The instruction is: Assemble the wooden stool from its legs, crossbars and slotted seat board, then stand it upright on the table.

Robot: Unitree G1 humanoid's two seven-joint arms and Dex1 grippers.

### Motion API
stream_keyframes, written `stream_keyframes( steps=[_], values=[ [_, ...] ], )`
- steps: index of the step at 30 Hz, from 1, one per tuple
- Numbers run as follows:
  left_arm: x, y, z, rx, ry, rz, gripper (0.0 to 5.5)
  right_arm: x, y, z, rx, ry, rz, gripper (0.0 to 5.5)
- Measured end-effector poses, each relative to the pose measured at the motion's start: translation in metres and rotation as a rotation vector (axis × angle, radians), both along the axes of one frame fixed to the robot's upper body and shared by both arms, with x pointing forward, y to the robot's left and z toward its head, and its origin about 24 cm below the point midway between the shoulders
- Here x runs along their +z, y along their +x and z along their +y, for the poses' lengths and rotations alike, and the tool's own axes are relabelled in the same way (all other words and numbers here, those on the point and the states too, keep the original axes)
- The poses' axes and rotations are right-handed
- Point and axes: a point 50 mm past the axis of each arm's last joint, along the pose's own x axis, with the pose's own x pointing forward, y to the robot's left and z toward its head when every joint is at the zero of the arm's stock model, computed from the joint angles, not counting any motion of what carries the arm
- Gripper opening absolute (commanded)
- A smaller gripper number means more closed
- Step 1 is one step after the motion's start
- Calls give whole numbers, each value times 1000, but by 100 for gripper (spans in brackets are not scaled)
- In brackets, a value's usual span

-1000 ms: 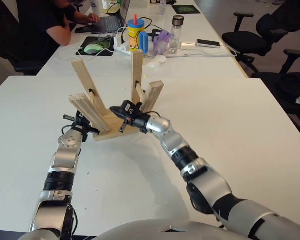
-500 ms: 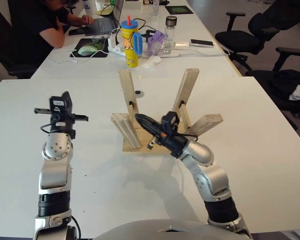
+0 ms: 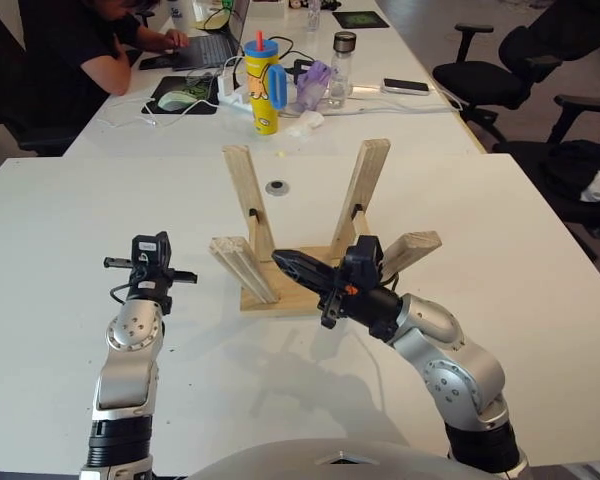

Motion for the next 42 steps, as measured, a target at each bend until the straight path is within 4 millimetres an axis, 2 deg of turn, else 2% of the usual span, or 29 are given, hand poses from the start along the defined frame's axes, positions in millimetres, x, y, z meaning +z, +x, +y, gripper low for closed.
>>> stream_keyframes(
  steps=[7,9,12,15,18,22,24,28,32,35,42],
  values=[
    [-1,-14,-5,-26,0,44,1,-44,-35,-43,-13,-213,202,0],
    [-13,-27,-17,-108,-36,140,1,-60,-39,-65,-134,-274,241,0],
    [-20,-48,-30,-226,-78,247,1,-80,-36,-103,-426,-387,256,0],
    [-17,-55,-29,-290,-48,303,1,-87,-27,-119,-586,-450,207,0],
    [-22,-55,-32,-332,-36,369,1,-98,-17,-123,-661,-505,205,0],
    [-30,-52,-45,-416,-84,442,1,-112,-3,-120,-701,-558,221,0],
    [-37,-47,-47,-433,-87,482,1,-113,3,-114,-690,-561,205,0],
    [-38,-41,-52,-484,-77,505,1,-115,6,-101,-661,-543,205,0],
    [-35,-41,-51,-486,-119,540,1,-112,4,-95,-640,-543,228,0],
    [-29,-40,-45,-463,-220,580,1,-108,3,-90,-621,-519,272,0],
    [-15,-41,-33,-475,-370,626,1,-92,0,-92,-579,-482,346,0]
  ],
)
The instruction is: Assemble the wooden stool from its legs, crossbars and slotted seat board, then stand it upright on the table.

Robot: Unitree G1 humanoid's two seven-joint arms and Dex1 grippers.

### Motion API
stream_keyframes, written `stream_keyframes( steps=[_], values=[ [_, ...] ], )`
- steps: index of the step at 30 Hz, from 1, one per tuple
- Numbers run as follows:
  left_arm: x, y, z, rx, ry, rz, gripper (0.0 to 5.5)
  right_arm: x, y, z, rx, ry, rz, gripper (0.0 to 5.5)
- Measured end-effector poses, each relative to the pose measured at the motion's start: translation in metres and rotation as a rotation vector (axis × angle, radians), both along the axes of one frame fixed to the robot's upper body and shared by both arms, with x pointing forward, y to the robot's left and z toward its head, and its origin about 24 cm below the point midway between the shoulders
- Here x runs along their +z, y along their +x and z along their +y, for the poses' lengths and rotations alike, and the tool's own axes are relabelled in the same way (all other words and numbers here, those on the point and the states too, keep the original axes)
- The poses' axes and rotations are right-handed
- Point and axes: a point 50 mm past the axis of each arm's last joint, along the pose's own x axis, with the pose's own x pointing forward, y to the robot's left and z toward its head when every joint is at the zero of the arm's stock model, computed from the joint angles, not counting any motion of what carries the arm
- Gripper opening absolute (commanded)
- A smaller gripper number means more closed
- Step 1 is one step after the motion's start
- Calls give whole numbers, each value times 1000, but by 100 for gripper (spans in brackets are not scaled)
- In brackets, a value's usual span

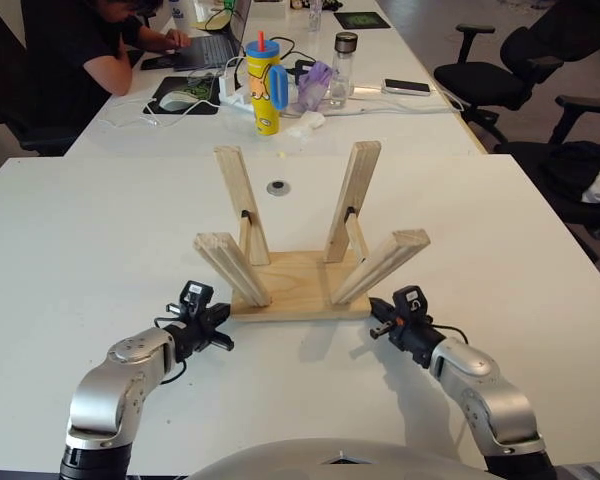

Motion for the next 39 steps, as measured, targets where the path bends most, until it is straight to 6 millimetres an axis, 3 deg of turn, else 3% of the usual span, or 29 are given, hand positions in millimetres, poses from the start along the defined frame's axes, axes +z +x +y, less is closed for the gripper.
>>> stream_keyframes(
  steps=[9,18,22,26,28,31,34,39],
  values=[
    [45,8,15,-102,-140,-62,1,47,12,-12,47,60,-60,0],
    [79,6,33,-312,-65,-92,1,75,15,-14,133,89,-69,0],
    [78,16,40,-409,123,-184,1,75,15,-12,173,60,-82,0],
    [50,10,56,-587,356,-149,47,61,14,-11,261,-125,-155,62],
    [33,0,71,-676,439,-97,81,41,11,-31,325,-278,-157,98],
    [29,0,86,-730,479,-93,125,18,3,-65,437,-306,-38,143],
    [32,11,96,-735,500,-142,172,20,12,-77,505,-271,-61,194],
    [43,33,89,-784,416,-243,248,41,36,-66,634,-208,-174,272]
  ],
)
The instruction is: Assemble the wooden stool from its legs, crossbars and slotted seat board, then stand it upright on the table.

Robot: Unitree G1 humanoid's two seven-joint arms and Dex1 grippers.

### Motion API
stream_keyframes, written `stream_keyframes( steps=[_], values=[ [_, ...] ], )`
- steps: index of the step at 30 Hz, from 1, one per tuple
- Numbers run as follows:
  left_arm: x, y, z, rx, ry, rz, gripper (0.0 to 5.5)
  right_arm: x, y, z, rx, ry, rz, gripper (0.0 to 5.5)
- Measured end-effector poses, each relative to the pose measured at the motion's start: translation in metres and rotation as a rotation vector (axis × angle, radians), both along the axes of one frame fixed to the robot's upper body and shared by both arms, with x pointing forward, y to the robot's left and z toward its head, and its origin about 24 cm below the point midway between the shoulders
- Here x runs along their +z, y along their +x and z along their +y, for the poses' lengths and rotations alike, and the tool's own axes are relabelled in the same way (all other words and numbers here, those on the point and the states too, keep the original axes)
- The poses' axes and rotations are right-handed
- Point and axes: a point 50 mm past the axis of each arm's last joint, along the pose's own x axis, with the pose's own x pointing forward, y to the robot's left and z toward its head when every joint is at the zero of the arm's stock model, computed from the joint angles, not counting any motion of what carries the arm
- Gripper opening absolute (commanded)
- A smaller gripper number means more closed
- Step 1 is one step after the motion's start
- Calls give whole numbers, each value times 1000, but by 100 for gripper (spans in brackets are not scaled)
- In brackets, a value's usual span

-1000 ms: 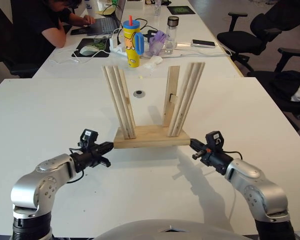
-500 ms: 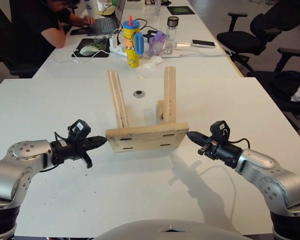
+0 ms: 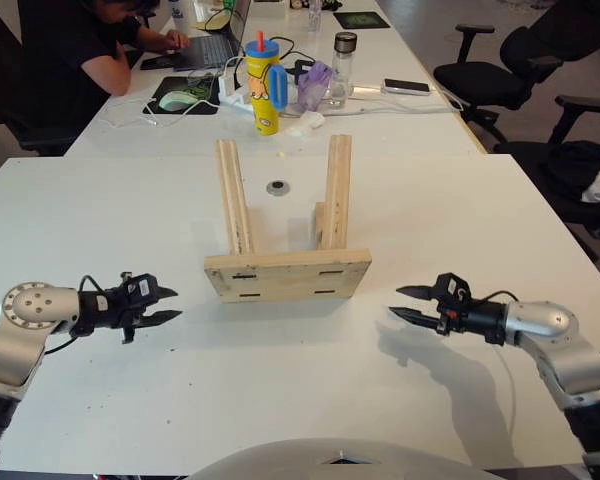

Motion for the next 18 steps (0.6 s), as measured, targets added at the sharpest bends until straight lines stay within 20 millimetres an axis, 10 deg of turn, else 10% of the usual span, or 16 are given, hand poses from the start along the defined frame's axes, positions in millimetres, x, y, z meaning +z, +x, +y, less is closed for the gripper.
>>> stream_keyframes(
  steps=[18],
  values=[
    [-5,42,-32,-158,-116,-38,316,5,48,41,200,40,-15,331]
  ],
)
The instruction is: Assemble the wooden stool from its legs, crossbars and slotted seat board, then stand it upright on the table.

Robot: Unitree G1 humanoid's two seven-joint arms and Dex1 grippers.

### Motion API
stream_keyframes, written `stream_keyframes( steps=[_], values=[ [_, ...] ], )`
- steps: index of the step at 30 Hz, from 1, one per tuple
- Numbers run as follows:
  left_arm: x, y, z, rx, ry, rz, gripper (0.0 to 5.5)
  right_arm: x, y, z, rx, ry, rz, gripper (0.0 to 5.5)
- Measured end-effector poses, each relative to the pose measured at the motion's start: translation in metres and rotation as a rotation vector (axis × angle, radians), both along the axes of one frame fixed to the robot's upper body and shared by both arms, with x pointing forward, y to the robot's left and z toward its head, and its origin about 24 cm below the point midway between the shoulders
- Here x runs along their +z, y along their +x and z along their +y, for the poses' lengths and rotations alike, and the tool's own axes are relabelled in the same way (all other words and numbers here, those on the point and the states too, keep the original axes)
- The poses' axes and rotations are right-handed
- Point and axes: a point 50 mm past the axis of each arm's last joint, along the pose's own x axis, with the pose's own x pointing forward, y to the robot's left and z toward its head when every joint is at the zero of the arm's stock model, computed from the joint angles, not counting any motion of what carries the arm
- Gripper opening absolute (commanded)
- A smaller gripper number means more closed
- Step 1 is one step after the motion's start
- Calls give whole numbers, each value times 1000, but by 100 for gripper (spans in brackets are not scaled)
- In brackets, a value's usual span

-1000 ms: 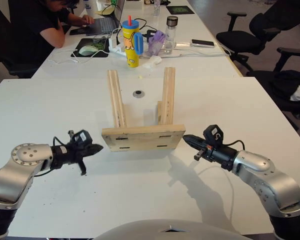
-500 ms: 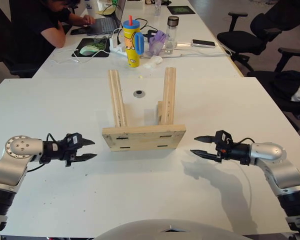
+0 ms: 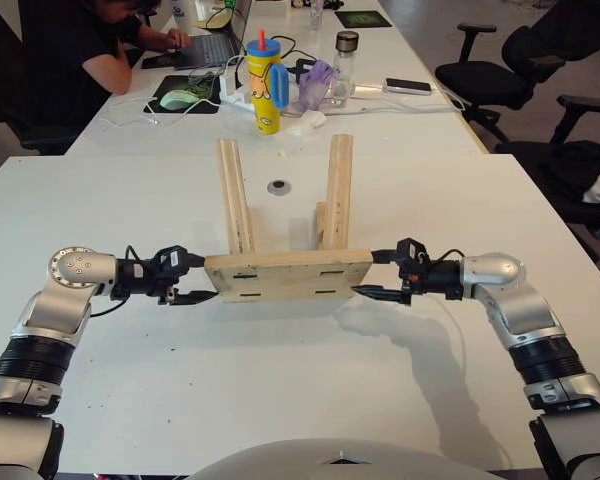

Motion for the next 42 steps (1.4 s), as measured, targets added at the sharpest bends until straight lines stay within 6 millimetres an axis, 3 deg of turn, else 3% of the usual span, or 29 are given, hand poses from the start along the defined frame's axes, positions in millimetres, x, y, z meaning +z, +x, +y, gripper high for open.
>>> stream_keyframes(
  steps=[5,7,16,19,23,32,38,42],
  values=[
    [-4,-2,-4,-33,0,31,316,-1,3,4,37,-7,10,331],
    [-5,-2,-5,-37,6,35,317,-2,2,7,51,-9,6,302],
    [-3,3,-5,-30,-1,31,190,-3,6,8,64,-5,3,161],
    [-3,3,-5,-34,11,26,147,-2,6,9,83,5,19,146],
    [4,1,-5,-74,30,68,143,-2,1,7,104,51,146,144],
    [66,-12,5,-54,-239,442,141,69,-8,-1,161,163,518,141],
    [110,-6,12,7,-468,706,141,116,3,-7,117,311,861,140],
    [136,3,15,76,-608,860,141,138,18,-9,75,432,1049,138]
  ],
)
